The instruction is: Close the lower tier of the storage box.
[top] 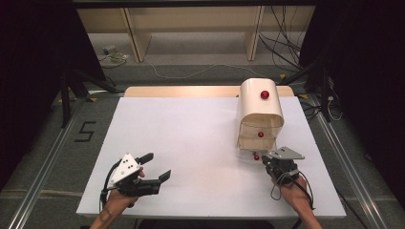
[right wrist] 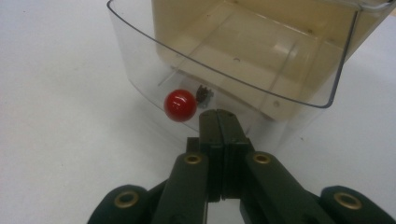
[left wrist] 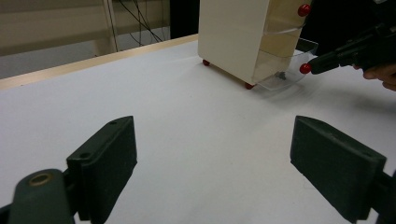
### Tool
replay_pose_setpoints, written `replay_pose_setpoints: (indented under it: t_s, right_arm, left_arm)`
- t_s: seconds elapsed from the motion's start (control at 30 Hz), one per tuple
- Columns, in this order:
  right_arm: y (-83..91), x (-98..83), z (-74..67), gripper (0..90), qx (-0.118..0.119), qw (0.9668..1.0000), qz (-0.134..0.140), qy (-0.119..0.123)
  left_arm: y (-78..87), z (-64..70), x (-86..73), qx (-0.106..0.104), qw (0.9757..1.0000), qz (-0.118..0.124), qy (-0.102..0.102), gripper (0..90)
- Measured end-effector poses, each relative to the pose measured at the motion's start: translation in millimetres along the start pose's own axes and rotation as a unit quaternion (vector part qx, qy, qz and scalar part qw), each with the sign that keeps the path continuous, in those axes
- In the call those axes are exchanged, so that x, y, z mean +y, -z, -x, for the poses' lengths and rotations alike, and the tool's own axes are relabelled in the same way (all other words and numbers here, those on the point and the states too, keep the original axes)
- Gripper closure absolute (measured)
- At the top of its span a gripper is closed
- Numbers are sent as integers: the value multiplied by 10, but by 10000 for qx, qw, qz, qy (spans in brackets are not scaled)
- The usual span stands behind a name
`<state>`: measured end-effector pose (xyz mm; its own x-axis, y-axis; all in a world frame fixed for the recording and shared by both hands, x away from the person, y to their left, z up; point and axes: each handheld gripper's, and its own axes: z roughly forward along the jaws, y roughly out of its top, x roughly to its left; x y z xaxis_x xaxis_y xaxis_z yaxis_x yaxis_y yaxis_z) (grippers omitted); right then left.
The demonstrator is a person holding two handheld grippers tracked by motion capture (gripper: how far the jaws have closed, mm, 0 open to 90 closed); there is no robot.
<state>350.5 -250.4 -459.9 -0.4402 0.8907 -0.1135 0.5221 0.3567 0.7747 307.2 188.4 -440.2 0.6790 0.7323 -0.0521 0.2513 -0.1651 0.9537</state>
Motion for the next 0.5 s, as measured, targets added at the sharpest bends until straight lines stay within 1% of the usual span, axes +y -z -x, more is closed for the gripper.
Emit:
replay_pose_setpoints:
  t_s: [0.5]
  right_arm:
    - [-12,3,0,900,-36,10000,15,-18]
  left_arm:
    - [-1,-1,-1,-1,10000,-4,-12,144]
